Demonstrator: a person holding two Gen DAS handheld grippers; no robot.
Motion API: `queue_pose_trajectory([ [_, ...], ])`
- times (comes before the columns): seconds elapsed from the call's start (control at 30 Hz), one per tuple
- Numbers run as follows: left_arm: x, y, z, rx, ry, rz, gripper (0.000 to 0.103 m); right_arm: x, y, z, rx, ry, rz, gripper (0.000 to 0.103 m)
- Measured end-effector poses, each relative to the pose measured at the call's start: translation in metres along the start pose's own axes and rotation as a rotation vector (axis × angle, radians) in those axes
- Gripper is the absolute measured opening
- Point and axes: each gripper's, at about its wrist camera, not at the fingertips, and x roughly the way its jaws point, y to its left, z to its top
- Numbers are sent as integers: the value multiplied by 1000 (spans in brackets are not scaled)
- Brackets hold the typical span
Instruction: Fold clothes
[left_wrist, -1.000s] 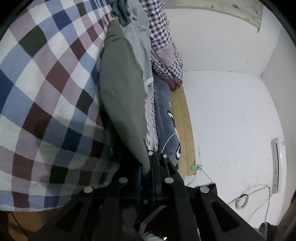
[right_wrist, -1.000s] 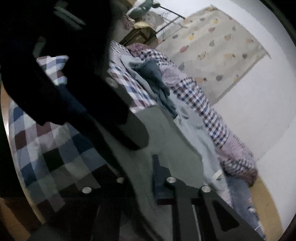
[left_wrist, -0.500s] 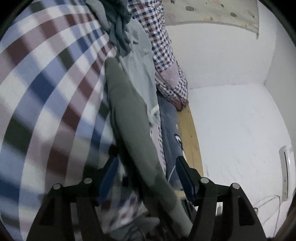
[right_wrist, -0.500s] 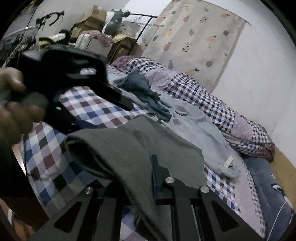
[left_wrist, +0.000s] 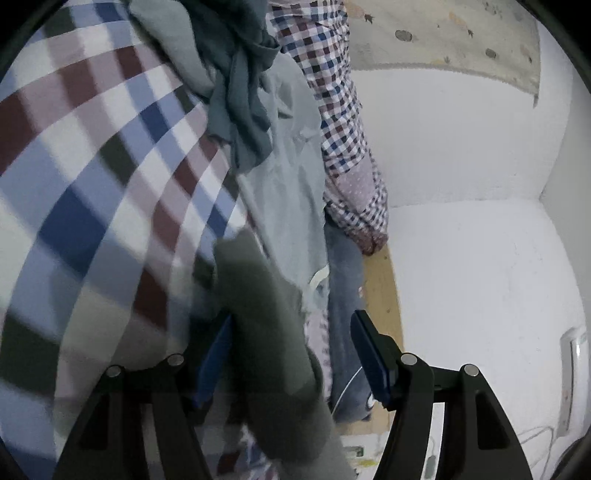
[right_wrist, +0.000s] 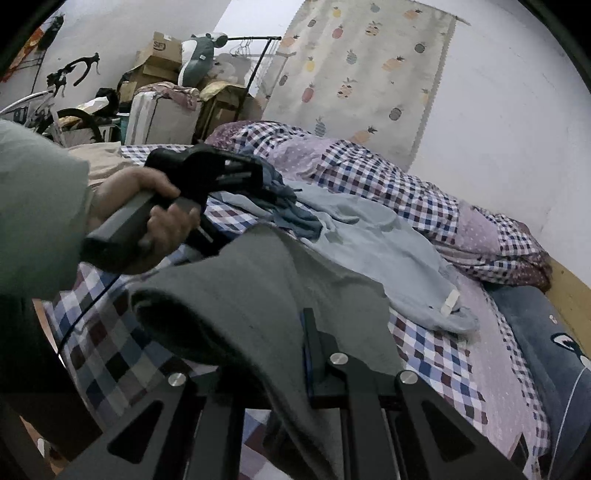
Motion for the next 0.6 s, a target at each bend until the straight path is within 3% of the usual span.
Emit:
queue_pose_trajectory([
  [0.03,4,-1,4,5,-2,2,67,-1,-2,-1,5,2,-2,8],
  [0.1,12,-2,8,10,4,17,47,-3,-5,-2,15,3,-4,8],
  [0.17,16,-2,9,6,16,44,33,-5,-7,-4,17,4,-6,8],
  [0.3,13,-16,4,66,7,69,17,-8,-7,-6,5,7,-12,8],
  [0.6,-14,-90,-2,216,-50,101,12,-31,-22,15,38,-49,-15,8],
])
